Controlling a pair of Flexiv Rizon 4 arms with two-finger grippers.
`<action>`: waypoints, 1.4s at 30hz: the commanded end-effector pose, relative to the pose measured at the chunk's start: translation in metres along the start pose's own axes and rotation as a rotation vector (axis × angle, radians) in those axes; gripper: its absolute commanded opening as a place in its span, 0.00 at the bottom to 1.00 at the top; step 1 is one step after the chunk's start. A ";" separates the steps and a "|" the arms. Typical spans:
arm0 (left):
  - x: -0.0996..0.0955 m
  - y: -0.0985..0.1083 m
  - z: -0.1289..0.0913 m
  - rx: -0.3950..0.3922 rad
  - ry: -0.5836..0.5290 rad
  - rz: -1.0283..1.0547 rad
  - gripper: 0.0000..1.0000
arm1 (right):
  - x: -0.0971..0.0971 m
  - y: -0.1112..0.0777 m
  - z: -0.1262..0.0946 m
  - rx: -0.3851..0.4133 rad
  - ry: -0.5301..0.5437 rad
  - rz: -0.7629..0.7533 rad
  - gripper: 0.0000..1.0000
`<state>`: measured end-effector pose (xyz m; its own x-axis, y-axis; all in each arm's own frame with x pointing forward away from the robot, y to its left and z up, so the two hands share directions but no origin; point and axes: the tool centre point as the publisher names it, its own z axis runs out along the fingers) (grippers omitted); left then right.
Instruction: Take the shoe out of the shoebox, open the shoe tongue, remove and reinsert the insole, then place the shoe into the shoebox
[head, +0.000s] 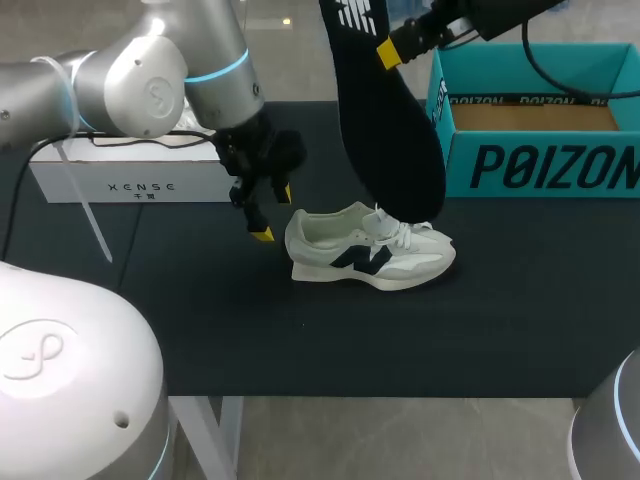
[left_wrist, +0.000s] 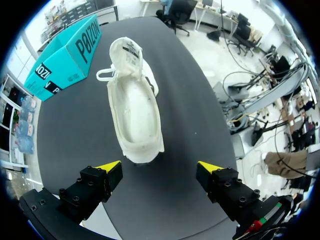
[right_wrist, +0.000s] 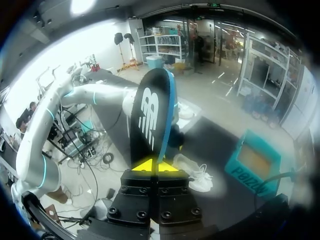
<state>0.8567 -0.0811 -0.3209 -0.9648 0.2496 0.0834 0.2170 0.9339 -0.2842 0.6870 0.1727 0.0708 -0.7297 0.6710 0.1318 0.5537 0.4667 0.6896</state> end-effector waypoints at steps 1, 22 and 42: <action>0.001 0.000 -0.001 -0.005 -0.002 -0.001 1.00 | 0.001 0.000 0.000 0.001 -0.002 0.002 0.00; -0.035 -0.045 -0.003 -0.055 -0.107 0.064 1.00 | 0.001 0.000 0.000 0.001 -0.002 0.002 0.00; -0.063 -0.063 0.060 -0.018 -0.162 0.034 1.00 | 0.001 0.000 0.000 0.001 -0.002 0.002 0.00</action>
<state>0.8918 -0.1671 -0.3560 -0.9676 0.2382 -0.0833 0.2519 0.9310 -0.2643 0.6847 0.1714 0.0705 -0.7280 0.6730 0.1308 0.5532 0.4638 0.6920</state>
